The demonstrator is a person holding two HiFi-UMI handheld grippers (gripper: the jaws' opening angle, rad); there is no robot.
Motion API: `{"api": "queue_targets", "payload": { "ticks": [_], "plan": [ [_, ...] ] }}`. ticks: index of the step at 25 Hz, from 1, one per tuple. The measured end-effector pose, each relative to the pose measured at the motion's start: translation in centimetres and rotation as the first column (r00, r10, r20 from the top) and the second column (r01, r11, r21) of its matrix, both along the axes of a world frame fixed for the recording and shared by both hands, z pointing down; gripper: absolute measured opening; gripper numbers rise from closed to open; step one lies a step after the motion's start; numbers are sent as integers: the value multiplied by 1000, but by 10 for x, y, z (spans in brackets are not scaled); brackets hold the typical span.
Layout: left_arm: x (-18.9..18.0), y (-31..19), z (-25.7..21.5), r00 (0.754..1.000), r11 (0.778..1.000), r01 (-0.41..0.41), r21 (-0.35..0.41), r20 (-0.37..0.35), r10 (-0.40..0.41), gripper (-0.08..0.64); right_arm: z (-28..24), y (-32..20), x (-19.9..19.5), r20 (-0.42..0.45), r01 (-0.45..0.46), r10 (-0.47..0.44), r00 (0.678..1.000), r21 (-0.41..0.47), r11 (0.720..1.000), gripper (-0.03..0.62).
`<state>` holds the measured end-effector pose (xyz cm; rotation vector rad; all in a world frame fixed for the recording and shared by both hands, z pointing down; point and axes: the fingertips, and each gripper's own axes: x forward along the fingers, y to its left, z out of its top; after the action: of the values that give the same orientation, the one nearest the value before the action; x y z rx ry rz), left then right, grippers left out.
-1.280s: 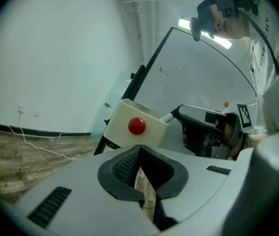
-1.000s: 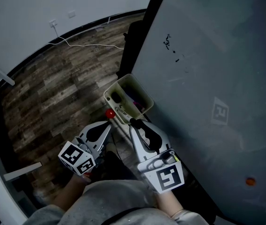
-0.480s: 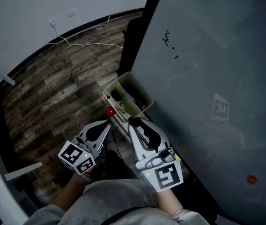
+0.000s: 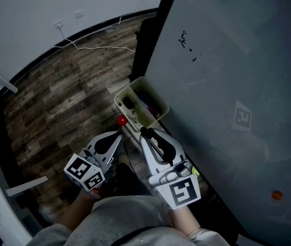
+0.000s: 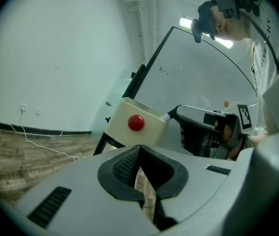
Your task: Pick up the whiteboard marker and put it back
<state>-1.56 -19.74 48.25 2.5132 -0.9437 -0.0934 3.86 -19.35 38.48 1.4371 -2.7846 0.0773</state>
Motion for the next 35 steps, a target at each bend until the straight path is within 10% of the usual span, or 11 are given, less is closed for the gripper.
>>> {"api": "queue_targets", "payload": {
  "ticks": [35],
  "plan": [
    [-6,34,-8,1000,1000,-9,18,8,9,14,13,34,5,5,-29,29,1000,-37,999,92]
  ]
}}
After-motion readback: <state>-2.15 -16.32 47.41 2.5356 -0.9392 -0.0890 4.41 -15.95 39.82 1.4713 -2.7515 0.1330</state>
